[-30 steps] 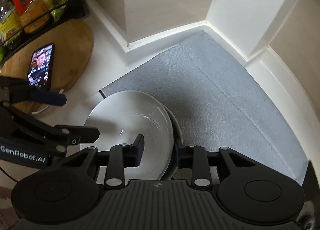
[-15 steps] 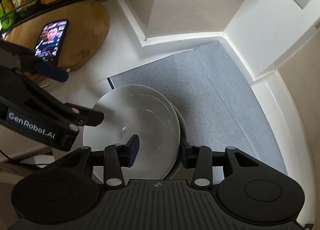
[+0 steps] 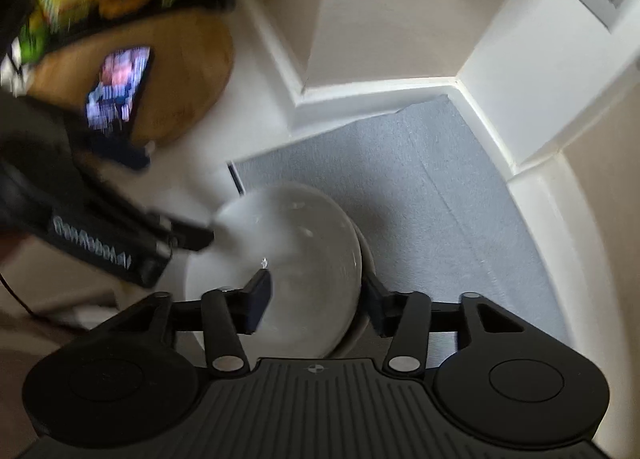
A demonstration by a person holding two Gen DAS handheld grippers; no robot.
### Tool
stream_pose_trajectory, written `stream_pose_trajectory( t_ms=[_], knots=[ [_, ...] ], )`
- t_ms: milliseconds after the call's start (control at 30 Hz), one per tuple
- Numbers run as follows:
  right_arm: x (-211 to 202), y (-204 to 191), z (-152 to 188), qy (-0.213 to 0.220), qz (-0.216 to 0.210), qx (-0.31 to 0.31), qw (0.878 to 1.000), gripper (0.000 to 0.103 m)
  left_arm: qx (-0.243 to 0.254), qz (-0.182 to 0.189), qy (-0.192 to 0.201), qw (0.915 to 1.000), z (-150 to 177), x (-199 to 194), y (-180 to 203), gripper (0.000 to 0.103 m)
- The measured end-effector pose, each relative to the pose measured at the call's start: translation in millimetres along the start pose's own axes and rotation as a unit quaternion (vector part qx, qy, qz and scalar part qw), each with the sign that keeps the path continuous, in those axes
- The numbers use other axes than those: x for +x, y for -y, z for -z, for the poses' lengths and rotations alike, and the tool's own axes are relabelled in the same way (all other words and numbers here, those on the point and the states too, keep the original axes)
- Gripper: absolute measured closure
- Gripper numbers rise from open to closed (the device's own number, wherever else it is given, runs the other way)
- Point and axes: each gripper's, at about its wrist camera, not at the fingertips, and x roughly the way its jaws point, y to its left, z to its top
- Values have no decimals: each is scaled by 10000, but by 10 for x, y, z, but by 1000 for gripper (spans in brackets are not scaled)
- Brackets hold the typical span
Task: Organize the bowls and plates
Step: 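Lower the white bowl onto the stack and open both tools, then close both tools on the rim of the nested bowl stack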
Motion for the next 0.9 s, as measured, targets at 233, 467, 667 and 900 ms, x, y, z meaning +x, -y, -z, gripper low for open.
stream_pose_trajectory(
  t_ms=[233, 467, 667, 900],
  knots=[
    [57, 311, 51, 27, 275, 613, 9977, 27, 15, 4, -22, 10000, -8, 34, 2, 7],
    [212, 591, 287, -80, -274, 2132, 9766, 25, -68, 34, -136, 9999, -10, 126, 12, 7],
    [366, 700, 557, -272, -694, 3395, 9377, 23, -236, 148, -327, 9991, -34, 281, 19, 7],
    [451, 681, 707, -205, -958, 3889, 9161, 21, -269, 237, -524, 9980, -25, 416, 75, 7]
  ],
)
